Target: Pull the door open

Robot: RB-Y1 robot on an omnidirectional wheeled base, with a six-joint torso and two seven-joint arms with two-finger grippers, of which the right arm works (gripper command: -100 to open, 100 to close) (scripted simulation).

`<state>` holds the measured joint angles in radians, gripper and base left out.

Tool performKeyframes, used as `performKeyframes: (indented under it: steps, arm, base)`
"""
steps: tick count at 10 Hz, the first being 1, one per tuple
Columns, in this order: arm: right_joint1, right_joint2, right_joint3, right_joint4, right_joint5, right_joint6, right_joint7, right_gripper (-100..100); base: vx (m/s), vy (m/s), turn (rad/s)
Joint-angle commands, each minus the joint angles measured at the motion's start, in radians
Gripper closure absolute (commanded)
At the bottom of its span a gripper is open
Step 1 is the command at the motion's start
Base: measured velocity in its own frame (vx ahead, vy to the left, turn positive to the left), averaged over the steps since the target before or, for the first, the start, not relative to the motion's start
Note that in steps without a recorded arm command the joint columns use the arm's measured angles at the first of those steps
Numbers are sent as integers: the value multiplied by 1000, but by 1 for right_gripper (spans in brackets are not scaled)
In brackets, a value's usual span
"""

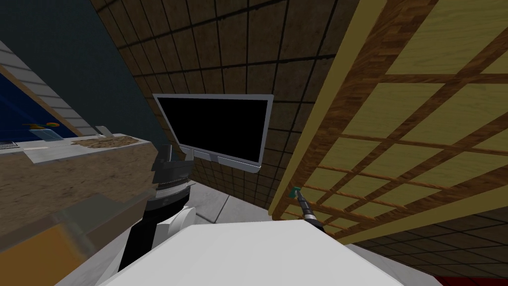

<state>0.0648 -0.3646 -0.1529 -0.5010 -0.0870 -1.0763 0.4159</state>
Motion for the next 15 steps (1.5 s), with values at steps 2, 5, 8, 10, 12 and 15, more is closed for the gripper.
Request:
performKeyframes:
  steps: [2,5,8,10,12,15]
  arm:
    - [-2,7,13,4,-8,5,-59,100]
    - [-8,9,29,-2,-26,12,-137,100]
    - [-14,12,45,-7,-44,20,-207,100]
    - [-17,13,53,-10,-53,25,-260,100]
    - [-20,15,62,-13,-63,29,-306,100]
    - [-23,16,70,-15,-73,33,-350,100]
  base:
    - [-31,-13,9]
    - [-34,-15,15]
    - [-43,-15,20]
    - [-36,-20,12]
    - [-35,-14,14]
    - [-35,-16,15]
